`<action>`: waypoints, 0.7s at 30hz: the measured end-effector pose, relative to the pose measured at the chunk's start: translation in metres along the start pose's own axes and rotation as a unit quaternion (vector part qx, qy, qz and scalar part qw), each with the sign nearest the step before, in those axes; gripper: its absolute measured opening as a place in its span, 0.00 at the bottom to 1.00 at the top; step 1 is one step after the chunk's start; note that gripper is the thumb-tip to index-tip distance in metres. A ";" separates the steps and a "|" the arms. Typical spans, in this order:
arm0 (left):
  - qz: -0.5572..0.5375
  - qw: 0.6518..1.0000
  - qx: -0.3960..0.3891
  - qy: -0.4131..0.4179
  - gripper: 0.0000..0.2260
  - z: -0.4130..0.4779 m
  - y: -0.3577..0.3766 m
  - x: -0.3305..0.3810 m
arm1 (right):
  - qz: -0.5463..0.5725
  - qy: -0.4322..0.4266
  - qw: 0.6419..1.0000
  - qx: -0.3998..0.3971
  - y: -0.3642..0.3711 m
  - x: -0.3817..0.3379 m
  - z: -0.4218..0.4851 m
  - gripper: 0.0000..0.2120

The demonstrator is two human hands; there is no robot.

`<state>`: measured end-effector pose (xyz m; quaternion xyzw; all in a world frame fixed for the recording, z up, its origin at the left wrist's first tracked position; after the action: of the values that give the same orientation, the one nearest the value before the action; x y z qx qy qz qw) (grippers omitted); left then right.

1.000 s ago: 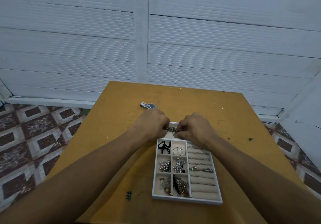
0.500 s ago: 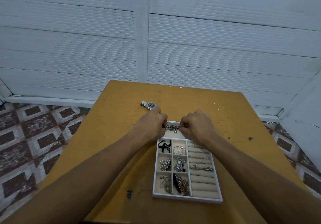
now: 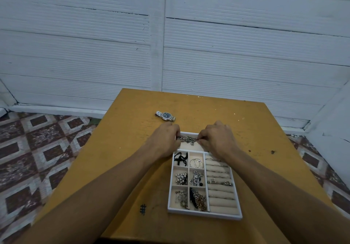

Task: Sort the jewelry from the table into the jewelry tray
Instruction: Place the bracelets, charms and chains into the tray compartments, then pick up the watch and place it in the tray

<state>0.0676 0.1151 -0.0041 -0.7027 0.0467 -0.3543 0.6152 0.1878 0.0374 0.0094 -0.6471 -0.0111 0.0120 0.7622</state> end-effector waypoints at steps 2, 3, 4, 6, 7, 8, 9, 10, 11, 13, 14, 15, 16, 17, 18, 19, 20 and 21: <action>-0.008 1.000 0.008 0.005 0.07 -0.001 -0.002 0.000 | 0.004 0.002 1.000 -0.002 0.001 0.000 0.001 0.10; -0.018 1.000 0.014 0.008 0.07 -0.003 -0.003 0.000 | 0.014 0.005 1.000 0.002 0.001 0.000 0.001 0.10; -0.033 0.999 0.022 0.011 0.07 -0.005 -0.006 -0.001 | 0.034 0.012 0.999 0.010 0.000 0.001 0.001 0.09; -0.072 0.996 0.045 0.011 0.07 -0.012 -0.013 -0.005 | 0.100 0.030 0.994 0.038 -0.005 0.004 0.003 0.07; -0.093 0.994 0.055 0.009 0.06 -0.016 -0.015 -0.008 | 0.133 0.037 0.989 0.050 -0.008 0.005 0.004 0.05; -0.111 0.992 0.061 0.006 0.06 -0.020 -0.017 -0.013 | 0.163 0.042 0.984 0.057 -0.010 0.007 0.007 0.04; -0.120 0.991 0.063 0.001 0.05 -0.024 -0.016 -0.018 | 0.190 0.046 0.979 0.060 -0.012 0.007 0.011 0.04; -0.119 0.991 0.064 -0.005 0.05 -0.028 -0.015 -0.024 | 0.216 0.049 0.973 0.062 -0.013 0.007 0.016 0.04; -0.114 0.991 0.064 -0.010 0.06 -0.032 -0.014 -0.029 | 0.237 0.052 0.968 0.062 -0.013 0.006 0.022 0.05; -0.100 0.993 0.068 -0.018 0.06 -0.040 -0.012 -0.039 | 0.258 0.054 0.963 0.053 -0.010 0.004 0.037 0.05; -0.090 0.993 0.071 -0.018 0.07 -0.044 -0.012 -0.043 | 0.260 0.053 0.963 0.045 -0.007 0.002 0.046 0.05; -0.081 0.994 0.074 -0.015 0.07 -0.049 -0.011 -0.045 | 0.261 0.052 0.963 0.038 -0.002 0.000 0.055 0.06; -0.073 0.994 0.077 -0.008 0.07 -0.054 -0.011 -0.046 | 0.262 0.051 0.963 0.028 0.003 -0.003 0.063 0.08; -0.068 0.994 0.080 0.002 0.08 -0.060 -0.011 -0.047 | 0.263 0.051 0.963 0.017 0.008 -0.006 0.072 0.11; -0.063 0.994 0.083 0.013 0.09 -0.066 -0.011 -0.047 | 0.259 0.050 0.965 0.002 0.013 -0.011 0.080 0.14; -0.057 0.995 0.082 0.023 0.10 -0.072 -0.011 -0.047 | 0.246 0.046 0.968 -0.014 0.018 -0.016 0.089 0.18; -0.050 0.996 0.074 0.025 0.11 -0.078 -0.009 -0.047 | 0.231 0.043 0.972 -0.032 0.024 -0.021 0.097 0.21; -0.043 0.997 0.060 0.021 0.13 -0.082 -0.006 -0.047 | 0.222 0.043 0.973 -0.046 0.029 -0.026 0.104 0.23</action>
<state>-0.0152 0.0719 -0.0200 -0.6581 0.0080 -0.3968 0.6398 0.1586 0.1434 -0.0025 -0.6677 0.1650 0.1521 0.7098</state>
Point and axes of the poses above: each hand's wrist, its own z-axis towards the middle knuckle, its own y-axis out of the palm, x = y × z, the point moved 9 cm from there along z, towards the middle knuckle, and after that the axes turned 15 degrees about -y, right-handed, at the moved point
